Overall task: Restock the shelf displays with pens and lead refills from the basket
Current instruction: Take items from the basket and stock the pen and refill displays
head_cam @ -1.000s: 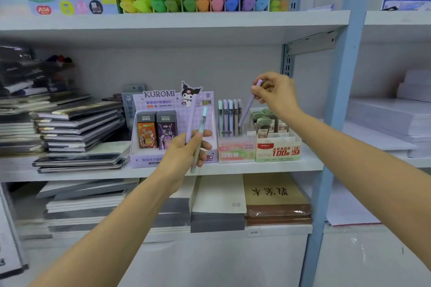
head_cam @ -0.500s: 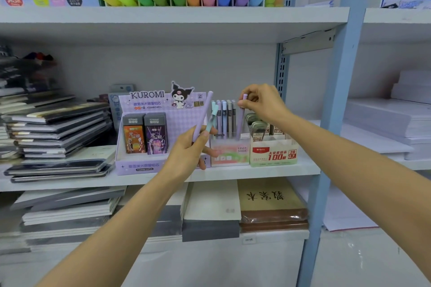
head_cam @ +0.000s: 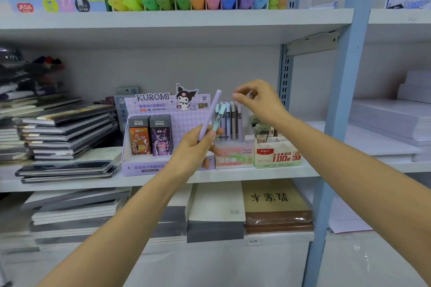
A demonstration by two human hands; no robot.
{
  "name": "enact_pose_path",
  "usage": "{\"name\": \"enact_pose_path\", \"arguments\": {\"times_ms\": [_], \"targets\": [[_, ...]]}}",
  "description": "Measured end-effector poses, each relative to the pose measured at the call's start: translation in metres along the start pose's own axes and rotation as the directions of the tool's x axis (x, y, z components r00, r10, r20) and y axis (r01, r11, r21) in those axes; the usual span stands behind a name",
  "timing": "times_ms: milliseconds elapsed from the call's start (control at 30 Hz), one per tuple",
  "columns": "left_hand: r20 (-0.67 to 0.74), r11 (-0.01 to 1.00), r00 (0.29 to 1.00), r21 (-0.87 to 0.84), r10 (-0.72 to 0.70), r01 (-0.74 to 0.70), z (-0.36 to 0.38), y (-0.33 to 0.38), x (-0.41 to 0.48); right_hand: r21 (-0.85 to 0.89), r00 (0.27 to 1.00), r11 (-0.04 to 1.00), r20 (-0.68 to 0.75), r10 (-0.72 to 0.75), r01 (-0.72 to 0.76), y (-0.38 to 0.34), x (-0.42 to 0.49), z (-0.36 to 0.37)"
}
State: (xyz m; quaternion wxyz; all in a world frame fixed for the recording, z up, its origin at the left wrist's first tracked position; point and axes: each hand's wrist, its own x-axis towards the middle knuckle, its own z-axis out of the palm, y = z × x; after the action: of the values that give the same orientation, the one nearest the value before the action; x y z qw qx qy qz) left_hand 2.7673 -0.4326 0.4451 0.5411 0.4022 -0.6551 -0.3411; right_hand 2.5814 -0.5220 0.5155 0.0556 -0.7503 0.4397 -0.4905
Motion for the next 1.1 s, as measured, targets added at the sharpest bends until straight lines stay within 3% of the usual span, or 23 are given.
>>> {"name": "enact_pose_path", "arguments": {"times_ms": [67,100,200,333,433,567,700,767,900,1100], "targets": [[-0.019,1.000,1.000,-0.016,0.006,-0.006,0.003,0.001,-0.001,0.326,0.993,0.942,0.113,0.040,-0.076,-0.013,-0.014,-0.006],[-0.024,1.000,1.000,-0.025,0.007,-0.007,0.004,0.002,-0.001,0.405,0.981,0.907,0.190,0.046,-0.121,-0.018,-0.021,-0.006],[-0.017,0.999,1.000,-0.040,0.007,-0.007,0.011,0.006,-0.005,0.453,0.946,0.876,0.324,0.014,-0.168,-0.026,-0.036,0.000],[-0.058,0.996,0.998,-0.084,-0.039,0.034,0.008,0.010,-0.009,0.531,0.954,0.830,0.301,0.005,-0.173,-0.029,-0.036,-0.006],[-0.188,0.993,0.976,-0.065,-0.107,0.096,-0.006,0.007,-0.009,0.598,0.979,0.787,0.203,0.036,-0.153,-0.027,-0.028,-0.017],[-0.251,0.985,0.953,-0.014,-0.173,0.175,-0.022,0.001,-0.006,0.584,0.996,0.807,0.026,0.091,-0.089,-0.022,-0.015,-0.023],[-0.190,0.960,0.942,-0.099,-0.275,0.260,-0.026,0.002,-0.008,0.443,0.997,0.894,-0.007,0.081,-0.069,-0.017,-0.005,-0.016],[-0.188,0.969,0.951,-0.050,-0.246,0.241,-0.028,0.001,-0.008,0.375,0.998,0.924,0.012,0.068,-0.068,-0.014,-0.004,-0.007],[-0.154,0.996,0.987,0.073,-0.046,0.057,-0.036,-0.006,-0.013,0.292,0.995,0.952,0.072,0.069,-0.087,-0.009,-0.003,0.012],[-0.310,0.999,0.951,-0.035,-0.002,-0.010,-0.053,-0.008,-0.019,0.171,0.988,0.984,0.151,0.028,-0.054,-0.005,-0.002,0.027]]}}
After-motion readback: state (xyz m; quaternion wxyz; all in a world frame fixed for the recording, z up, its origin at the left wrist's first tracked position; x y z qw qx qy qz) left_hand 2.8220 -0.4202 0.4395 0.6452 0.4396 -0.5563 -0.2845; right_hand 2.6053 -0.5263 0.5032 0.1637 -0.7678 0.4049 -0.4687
